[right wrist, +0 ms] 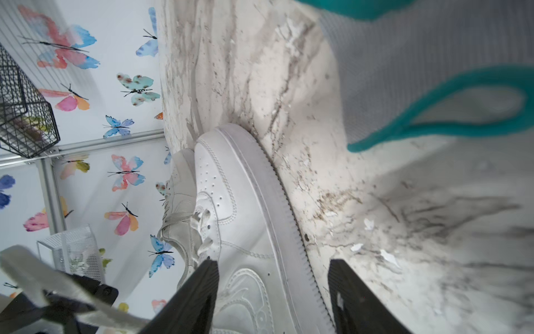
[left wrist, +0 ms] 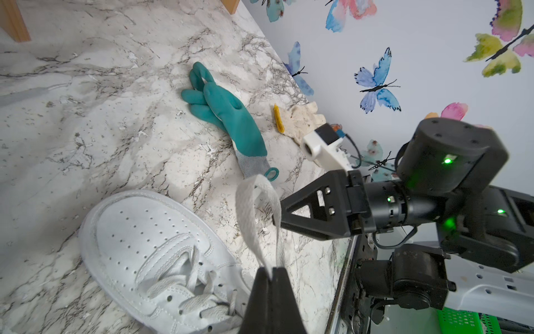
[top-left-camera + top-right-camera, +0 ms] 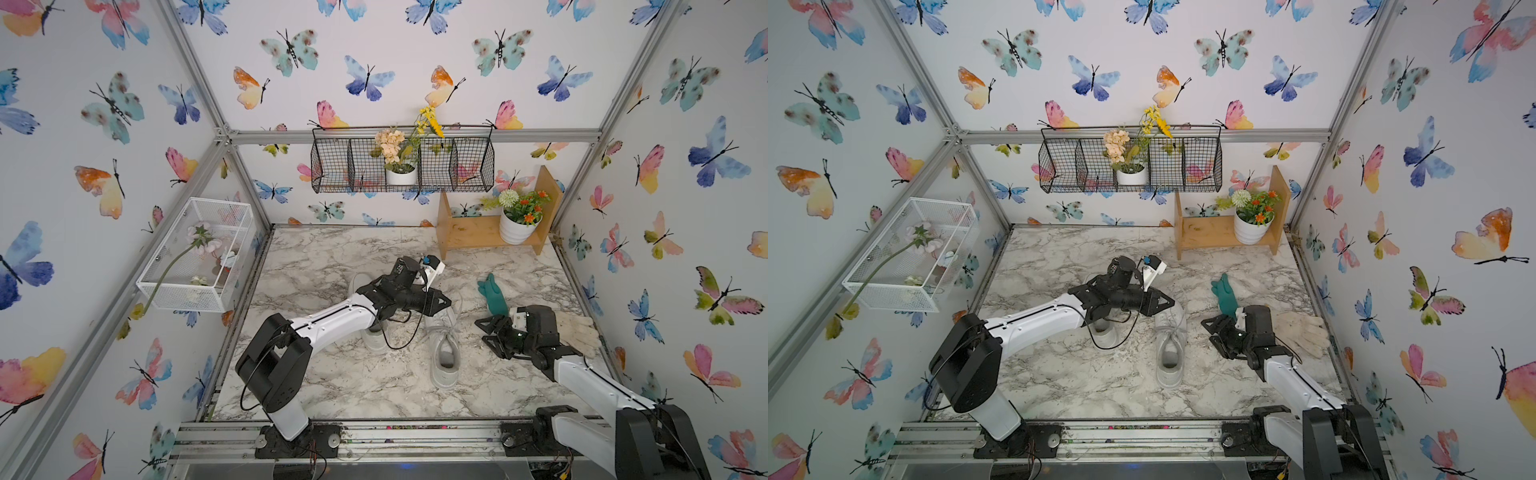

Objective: Tie the shoes
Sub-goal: Tie the shoelace on the shoe.

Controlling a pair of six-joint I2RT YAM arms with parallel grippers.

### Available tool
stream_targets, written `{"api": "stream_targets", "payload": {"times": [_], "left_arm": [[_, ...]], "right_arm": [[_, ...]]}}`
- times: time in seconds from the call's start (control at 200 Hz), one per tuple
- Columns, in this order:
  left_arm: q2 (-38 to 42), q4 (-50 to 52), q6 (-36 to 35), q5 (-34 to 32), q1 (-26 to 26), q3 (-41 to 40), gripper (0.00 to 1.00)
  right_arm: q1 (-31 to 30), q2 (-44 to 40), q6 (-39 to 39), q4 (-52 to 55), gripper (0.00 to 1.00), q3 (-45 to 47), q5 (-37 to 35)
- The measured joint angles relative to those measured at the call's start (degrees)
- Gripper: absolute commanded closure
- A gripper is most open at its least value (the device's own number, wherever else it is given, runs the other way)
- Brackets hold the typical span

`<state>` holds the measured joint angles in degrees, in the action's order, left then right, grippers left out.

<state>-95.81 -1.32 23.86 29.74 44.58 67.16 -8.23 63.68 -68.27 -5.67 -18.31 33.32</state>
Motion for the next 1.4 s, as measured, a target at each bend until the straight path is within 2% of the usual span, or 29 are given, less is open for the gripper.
{"api": "stream_targets", "payload": {"times": [0.275,0.651,0.776,0.851,0.976,1.041,1.397], "left_arm": [[0.28,-0.13,0.20,0.00,0.00,-0.02,1.00],[0.28,-0.13,0.52,0.00,0.00,-0.02,1.00],[0.28,-0.13,0.61,0.00,0.00,-0.02,1.00],[0.28,-0.13,0.61,0.02,0.00,-0.02,1.00],[0.28,-0.13,0.61,0.00,0.00,-0.02,1.00],[0.28,-0.13,0.61,0.02,0.00,-0.02,1.00],[0.28,-0.66,0.85,0.24,0.00,-0.02,1.00]], "right_arm": [[-1.05,1.70,-9.14,-7.30,0.29,0.37,1.29],[-8.26,5.97,-15.34,-13.44,0.32,0.35,1.18],[-10.80,7.08,-17.31,-15.26,0.41,0.13,0.96],[-11.78,7.54,-17.99,-16.13,0.50,-0.22,0.94],[-12.11,7.58,-18.78,-16.70,0.83,-0.52,0.35],[-12.11,7.41,-18.45,-16.33,0.97,-1.03,-0.50],[-12.11,0.79,-8.83,-4.76,0.98,-5.57,-10.29]]}}
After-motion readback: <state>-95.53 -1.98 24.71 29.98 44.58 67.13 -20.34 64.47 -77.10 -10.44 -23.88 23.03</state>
